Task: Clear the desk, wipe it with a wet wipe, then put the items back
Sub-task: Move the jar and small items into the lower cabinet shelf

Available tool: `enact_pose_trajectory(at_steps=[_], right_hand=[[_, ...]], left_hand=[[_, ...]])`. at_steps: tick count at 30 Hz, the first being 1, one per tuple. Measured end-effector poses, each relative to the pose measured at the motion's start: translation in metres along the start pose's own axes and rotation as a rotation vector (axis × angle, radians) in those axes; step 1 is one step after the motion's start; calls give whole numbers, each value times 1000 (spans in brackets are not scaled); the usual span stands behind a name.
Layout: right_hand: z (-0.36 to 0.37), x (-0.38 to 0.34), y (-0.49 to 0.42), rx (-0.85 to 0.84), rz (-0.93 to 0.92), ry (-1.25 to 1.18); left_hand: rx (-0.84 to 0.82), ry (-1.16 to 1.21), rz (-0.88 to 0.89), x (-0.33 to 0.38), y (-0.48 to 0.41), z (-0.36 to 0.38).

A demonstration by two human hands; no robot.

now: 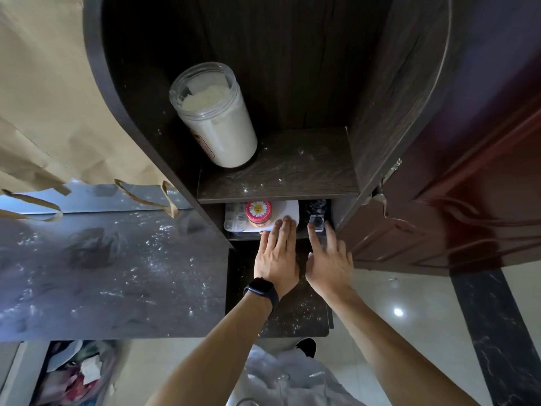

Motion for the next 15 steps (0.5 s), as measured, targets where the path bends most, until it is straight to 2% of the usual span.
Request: enact_pose_trajectory(at_steps=[5,9,12,15], right_hand=[[-10,11,15,32,-35,-140],[-23,33,41,104,-7,-171],[-34,50,75,188,76,-206],[-51,68,134,309,236,-244]], left_hand=[[-27,17,9,-6,-2,1],[-26,-22,129,-5,5,-6],[-54,-60,235,-1,13,-3],[-122,-63,353,26,22,6]])
Point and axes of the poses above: each hand's wrist, its own y-axis away from the middle knuckle, its own z-axis out of the palm, x = y × z, the point moved 7 cm from there along -y, towards the middle knuckle, and after that the axes turned 3 degrees about -x, right-handed, at the moved point
